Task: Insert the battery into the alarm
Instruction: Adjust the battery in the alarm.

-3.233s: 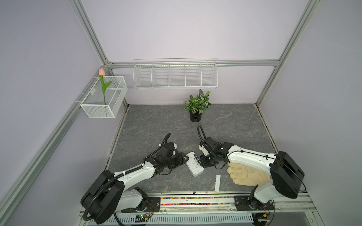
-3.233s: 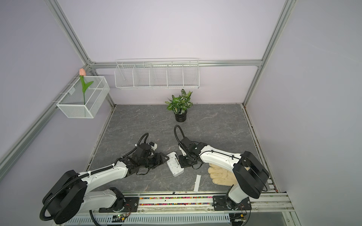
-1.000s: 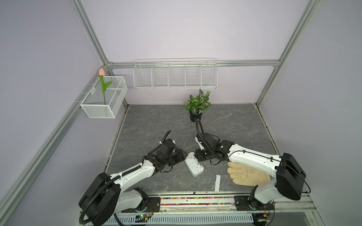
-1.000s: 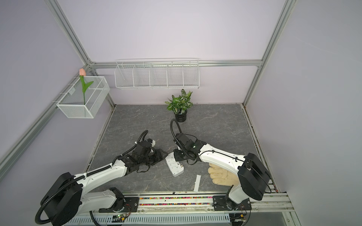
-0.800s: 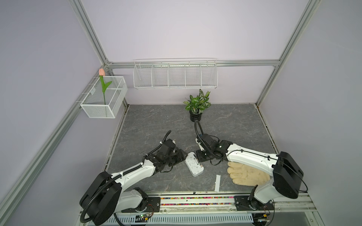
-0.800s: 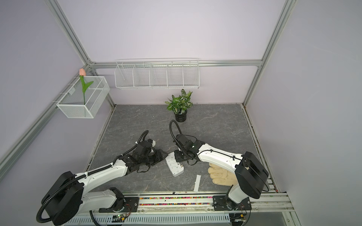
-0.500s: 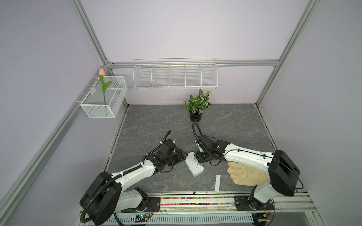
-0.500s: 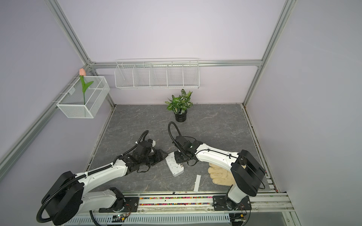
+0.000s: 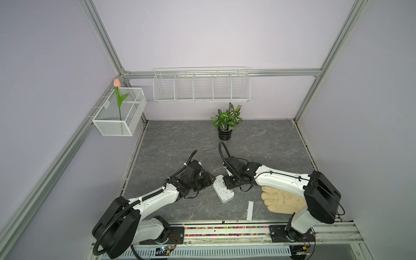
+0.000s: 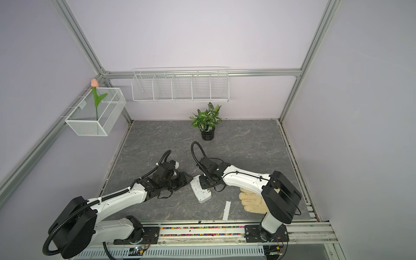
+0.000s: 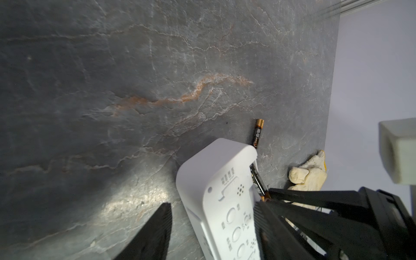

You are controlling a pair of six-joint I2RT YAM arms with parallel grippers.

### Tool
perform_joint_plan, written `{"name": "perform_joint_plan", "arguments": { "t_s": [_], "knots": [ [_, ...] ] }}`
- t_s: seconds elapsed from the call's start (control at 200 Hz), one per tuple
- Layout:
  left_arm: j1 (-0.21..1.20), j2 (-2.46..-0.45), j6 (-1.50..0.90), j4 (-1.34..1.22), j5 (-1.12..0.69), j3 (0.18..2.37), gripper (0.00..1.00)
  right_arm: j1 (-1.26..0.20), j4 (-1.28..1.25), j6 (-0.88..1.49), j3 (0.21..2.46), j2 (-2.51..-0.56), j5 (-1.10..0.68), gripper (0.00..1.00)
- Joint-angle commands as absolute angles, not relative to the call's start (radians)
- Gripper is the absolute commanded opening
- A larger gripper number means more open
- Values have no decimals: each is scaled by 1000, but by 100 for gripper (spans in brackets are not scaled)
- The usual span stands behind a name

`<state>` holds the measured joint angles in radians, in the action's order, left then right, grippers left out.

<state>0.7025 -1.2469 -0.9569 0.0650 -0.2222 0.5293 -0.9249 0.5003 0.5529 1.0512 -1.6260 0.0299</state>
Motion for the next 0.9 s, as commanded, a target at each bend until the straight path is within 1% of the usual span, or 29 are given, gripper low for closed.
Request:
{"name": "perform_joint_plan", "arguments": {
  "t_s": [0.0,0.445,0.57,0.895],
  "knots": [
    [707,-1255,-947,54,-216,537,60,-932,529,540,1067,-1646,41,15],
    [707,-1250,-953,42,-206,519,60,-956,584,529,1076,-1703,68,10],
    [707,-1246,-963,42,-192,510,58,-972,651,525,1105,-1736,116,7],
    [697,-1229,-1068,-56,-169,445,56,-1028,804,546,1169,-1819,241,8]
  ]
}}
